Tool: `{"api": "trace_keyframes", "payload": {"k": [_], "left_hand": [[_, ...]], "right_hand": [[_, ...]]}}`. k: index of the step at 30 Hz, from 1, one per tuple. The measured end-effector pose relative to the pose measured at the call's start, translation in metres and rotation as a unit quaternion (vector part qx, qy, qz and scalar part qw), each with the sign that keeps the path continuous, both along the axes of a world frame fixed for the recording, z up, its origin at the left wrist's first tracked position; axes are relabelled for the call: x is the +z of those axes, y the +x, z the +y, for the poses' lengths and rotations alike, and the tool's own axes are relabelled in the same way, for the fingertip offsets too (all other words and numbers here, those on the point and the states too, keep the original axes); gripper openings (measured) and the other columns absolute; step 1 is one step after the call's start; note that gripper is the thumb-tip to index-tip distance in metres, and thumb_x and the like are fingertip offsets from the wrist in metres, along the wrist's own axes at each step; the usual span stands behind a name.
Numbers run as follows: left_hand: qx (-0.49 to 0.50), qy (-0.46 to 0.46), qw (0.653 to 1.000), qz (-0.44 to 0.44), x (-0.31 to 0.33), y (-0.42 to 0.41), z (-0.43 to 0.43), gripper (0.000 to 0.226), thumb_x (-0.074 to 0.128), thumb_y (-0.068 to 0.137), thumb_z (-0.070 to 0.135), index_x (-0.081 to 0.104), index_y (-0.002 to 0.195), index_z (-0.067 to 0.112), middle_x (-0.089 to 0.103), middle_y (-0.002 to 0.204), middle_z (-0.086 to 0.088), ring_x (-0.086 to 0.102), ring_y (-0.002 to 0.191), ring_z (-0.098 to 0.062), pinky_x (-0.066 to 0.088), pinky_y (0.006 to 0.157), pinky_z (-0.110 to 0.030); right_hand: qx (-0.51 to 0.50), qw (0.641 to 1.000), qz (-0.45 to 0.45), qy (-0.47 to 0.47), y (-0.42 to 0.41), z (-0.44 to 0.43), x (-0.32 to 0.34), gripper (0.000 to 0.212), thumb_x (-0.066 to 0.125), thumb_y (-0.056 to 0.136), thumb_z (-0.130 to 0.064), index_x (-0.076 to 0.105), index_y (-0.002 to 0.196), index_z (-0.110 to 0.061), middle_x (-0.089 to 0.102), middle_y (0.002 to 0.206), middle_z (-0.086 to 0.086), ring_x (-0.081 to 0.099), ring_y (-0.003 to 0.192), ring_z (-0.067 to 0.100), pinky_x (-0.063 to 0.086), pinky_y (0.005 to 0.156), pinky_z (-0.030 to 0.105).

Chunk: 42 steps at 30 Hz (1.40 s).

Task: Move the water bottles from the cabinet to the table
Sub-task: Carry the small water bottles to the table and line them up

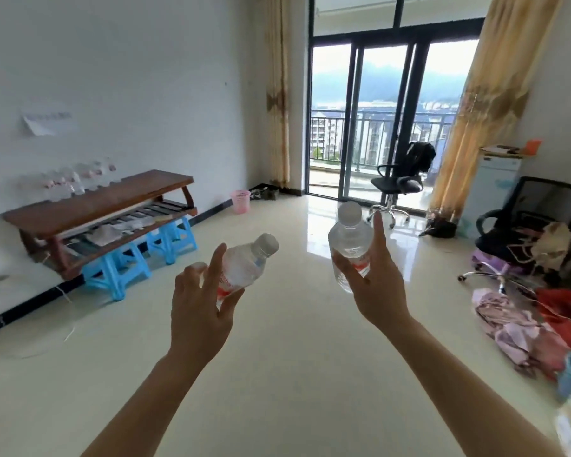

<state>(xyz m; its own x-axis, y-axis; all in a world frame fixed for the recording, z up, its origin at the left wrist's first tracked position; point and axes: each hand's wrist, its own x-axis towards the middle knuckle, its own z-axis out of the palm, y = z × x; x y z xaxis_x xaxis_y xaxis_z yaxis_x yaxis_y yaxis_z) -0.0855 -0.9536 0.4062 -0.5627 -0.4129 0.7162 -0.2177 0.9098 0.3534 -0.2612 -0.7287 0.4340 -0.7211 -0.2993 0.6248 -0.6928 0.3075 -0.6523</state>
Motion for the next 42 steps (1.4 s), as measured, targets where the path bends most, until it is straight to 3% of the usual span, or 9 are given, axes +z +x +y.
{"api": "trace_keyframes", "payload": {"k": [6, 12, 20, 26, 29, 33, 42], "left_hand": [[0.081, 0.0, 0.997, -0.014, -0.031, -0.033, -0.121, 0.086, 0.075, 0.082, 0.033, 0.03, 0.155, 0.019, 0.058, 0.126, -0.016, 0.056, 0.11, -0.033, 0.056, 0.085, -0.051], [0.172, -0.049, 0.984, -0.026, -0.04, -0.116, -0.247, 0.091, 0.082, 0.08, 0.023, 0.031, 0.154, 0.018, 0.06, 0.118, -0.018, 0.057, 0.108, -0.038, 0.053, 0.087, -0.055], [0.261, -0.083, 0.96, -0.055, -0.023, -0.185, -0.399, 0.078, 0.075, 0.087, 0.028, 0.037, 0.154, 0.015, 0.06, 0.116, -0.014, 0.058, 0.105, -0.036, 0.052, 0.085, -0.053], [0.32, -0.048, 0.943, -0.078, -0.036, -0.193, -0.515, 0.071, 0.056, 0.093, 0.04, 0.032, 0.157, 0.021, 0.059, 0.119, -0.011, 0.056, 0.109, -0.033, 0.052, 0.086, -0.052], [0.349, -0.064, 0.931, -0.084, -0.042, -0.204, -0.592, 0.068, 0.063, 0.094, 0.032, 0.035, 0.155, 0.019, 0.058, 0.122, -0.013, 0.054, 0.111, -0.034, 0.053, 0.083, -0.053], [0.353, -0.061, 0.927, -0.114, -0.049, -0.212, -0.69, 0.084, 0.08, 0.082, 0.023, 0.036, 0.154, 0.02, 0.059, 0.12, -0.014, 0.054, 0.11, -0.034, 0.053, 0.08, -0.051], [0.33, -0.059, 0.931, -0.145, -0.047, -0.259, -0.902, 0.089, 0.081, 0.08, 0.026, 0.031, 0.155, 0.021, 0.059, 0.113, -0.012, 0.055, 0.102, -0.033, 0.051, 0.078, -0.051]], "right_hand": [[0.073, 0.996, 0.046, 0.028, -0.065, -0.144, -0.038, 0.099, 0.071, 0.093, -0.04, -0.004, 0.157, -0.05, 0.055, 0.147, 0.007, 0.063, 0.118, 0.034, 0.052, 0.088, 0.044], [0.142, 0.977, 0.126, 0.098, -0.177, -0.288, -0.073, 0.092, 0.071, 0.093, -0.035, 0.01, 0.161, -0.041, 0.058, 0.136, 0.006, 0.06, 0.113, 0.03, 0.055, 0.078, 0.045], [0.211, 0.95, 0.15, 0.175, -0.296, -0.493, -0.057, 0.098, 0.073, 0.091, -0.035, 0.003, 0.158, -0.05, 0.057, 0.134, 0.006, 0.057, 0.116, 0.032, 0.056, 0.082, 0.056], [0.258, 0.931, 0.192, 0.176, -0.316, -0.64, -0.053, 0.094, 0.079, 0.087, -0.027, 0.019, 0.157, -0.041, 0.058, 0.128, 0.01, 0.06, 0.108, 0.033, 0.056, 0.083, 0.057], [0.27, 0.922, 0.222, 0.168, -0.322, -0.732, -0.056, 0.087, 0.08, 0.086, -0.023, 0.027, 0.154, -0.036, 0.059, 0.126, 0.013, 0.06, 0.106, 0.035, 0.055, 0.085, 0.056], [0.276, 0.916, 0.237, 0.168, -0.327, -0.839, -0.059, 0.088, 0.085, 0.081, -0.021, 0.032, 0.151, -0.034, 0.061, 0.125, 0.014, 0.062, 0.105, 0.036, 0.055, 0.083, 0.053], [0.25, 0.904, 0.268, 0.22, -0.383, -1.045, -0.067, 0.098, 0.09, 0.075, -0.017, 0.033, 0.152, -0.035, 0.057, 0.128, 0.012, 0.059, 0.108, 0.033, 0.053, 0.089, 0.051]]}}
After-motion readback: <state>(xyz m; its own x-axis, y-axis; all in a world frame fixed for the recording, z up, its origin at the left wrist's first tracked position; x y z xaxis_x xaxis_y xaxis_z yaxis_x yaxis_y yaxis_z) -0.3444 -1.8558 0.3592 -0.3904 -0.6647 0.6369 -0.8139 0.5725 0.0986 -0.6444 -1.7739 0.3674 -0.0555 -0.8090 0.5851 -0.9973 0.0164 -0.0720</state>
